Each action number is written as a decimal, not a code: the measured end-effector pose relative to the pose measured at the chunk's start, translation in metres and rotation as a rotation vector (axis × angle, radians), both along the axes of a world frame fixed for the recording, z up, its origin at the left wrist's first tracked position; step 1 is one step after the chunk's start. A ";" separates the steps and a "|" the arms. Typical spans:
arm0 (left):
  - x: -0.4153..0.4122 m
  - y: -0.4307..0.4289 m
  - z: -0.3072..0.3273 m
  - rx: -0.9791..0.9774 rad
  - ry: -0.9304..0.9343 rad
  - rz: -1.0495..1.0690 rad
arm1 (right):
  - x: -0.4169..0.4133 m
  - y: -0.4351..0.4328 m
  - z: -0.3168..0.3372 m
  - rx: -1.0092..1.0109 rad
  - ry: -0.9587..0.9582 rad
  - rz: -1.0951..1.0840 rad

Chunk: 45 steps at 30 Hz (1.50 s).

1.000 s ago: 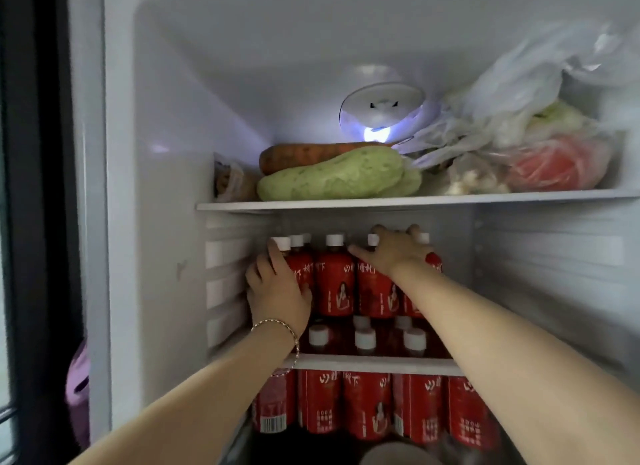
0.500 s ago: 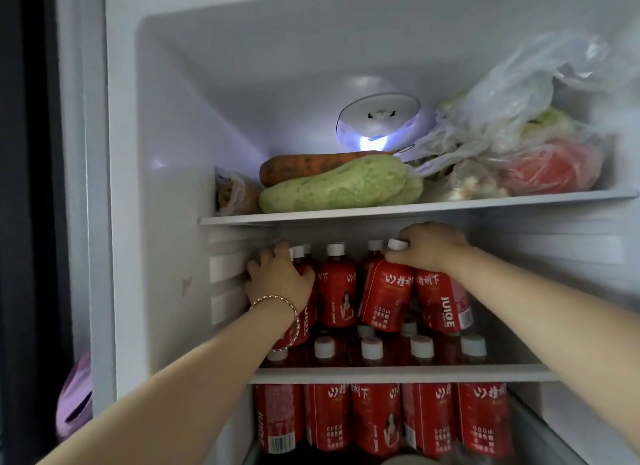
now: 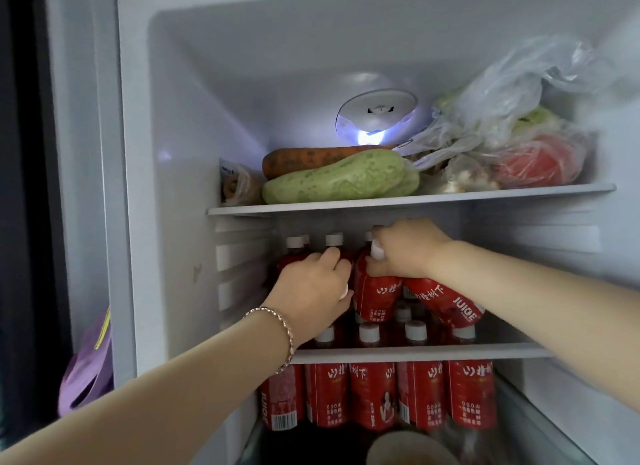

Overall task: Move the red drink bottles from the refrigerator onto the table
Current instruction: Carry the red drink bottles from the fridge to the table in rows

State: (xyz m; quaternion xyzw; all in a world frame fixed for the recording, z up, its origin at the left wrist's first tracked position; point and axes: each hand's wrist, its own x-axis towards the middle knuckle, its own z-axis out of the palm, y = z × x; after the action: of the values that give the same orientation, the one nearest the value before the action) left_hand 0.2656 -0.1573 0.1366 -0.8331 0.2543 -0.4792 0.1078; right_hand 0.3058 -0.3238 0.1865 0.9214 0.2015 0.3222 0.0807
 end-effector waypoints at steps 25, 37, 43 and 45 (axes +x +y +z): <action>-0.188 0.056 -0.015 -0.369 0.464 0.392 | -0.178 0.067 -0.062 -0.030 0.006 0.313; -0.450 0.104 -0.148 -0.707 0.735 1.030 | -0.359 0.173 -0.188 -0.307 0.372 0.906; -0.660 0.095 -0.186 -0.922 0.620 1.382 | -0.535 0.213 -0.225 -0.343 0.406 1.274; -0.739 0.079 -0.200 -0.999 0.574 1.507 | -0.606 0.218 -0.233 -0.367 0.389 1.401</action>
State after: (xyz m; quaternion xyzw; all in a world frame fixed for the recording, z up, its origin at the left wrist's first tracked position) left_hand -0.4730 -0.0780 -0.0630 -0.8138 -0.5681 -0.1136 -0.0467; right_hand -0.2999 -0.1063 -0.0467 0.5897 0.8021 0.0907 -0.0280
